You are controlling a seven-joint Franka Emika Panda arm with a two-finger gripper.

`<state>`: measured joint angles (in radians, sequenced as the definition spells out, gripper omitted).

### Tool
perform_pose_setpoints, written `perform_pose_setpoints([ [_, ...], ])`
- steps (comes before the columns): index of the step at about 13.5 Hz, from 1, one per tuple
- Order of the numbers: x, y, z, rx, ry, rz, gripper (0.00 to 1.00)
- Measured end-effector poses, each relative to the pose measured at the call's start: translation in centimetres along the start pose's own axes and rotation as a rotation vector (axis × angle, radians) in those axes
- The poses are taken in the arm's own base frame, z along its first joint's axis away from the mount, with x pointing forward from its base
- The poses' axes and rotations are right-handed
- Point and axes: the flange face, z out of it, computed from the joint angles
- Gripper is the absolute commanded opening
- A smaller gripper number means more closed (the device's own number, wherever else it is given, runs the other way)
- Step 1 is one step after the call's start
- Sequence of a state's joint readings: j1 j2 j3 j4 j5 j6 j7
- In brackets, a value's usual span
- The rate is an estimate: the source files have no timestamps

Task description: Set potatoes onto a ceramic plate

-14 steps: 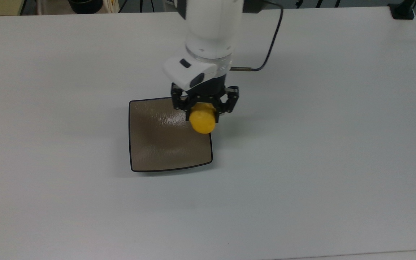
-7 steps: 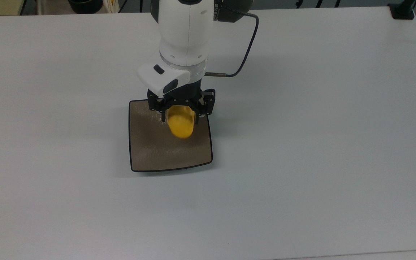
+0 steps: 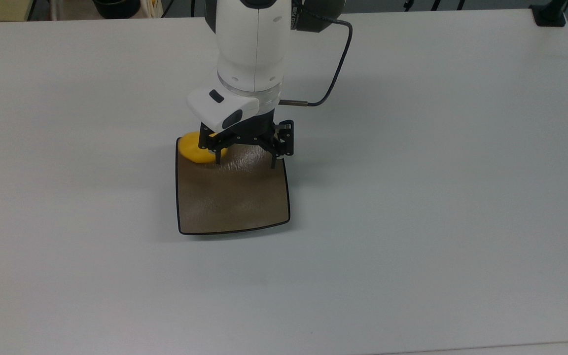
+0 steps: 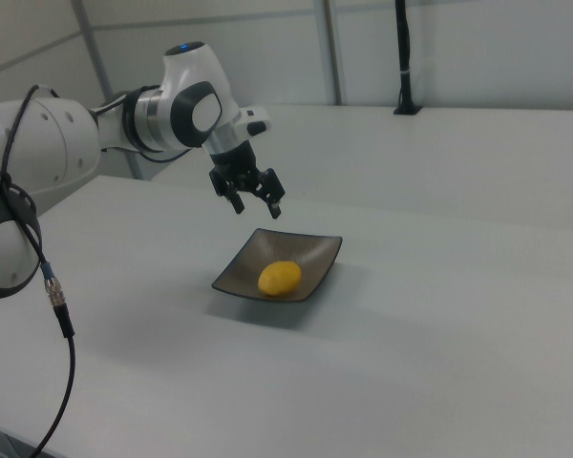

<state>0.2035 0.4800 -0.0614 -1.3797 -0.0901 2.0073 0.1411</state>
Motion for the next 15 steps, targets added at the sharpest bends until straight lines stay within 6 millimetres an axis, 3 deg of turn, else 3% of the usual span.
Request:
perform_pose_setpoints([
  [7,-0.4,0.0,0.1,-0.004,-0.031,-0.006,1.0],
  [10,-2.6,-0.2,1.0,-0.013,-0.215,-0.091,1.0],
  [13,-4.5,-0.3,0.2,0.033,-0.287,-0.128,1.0],
  [15,-6.9,0.4,-0.8,0.064,-0.299,-0.134,1.0],
])
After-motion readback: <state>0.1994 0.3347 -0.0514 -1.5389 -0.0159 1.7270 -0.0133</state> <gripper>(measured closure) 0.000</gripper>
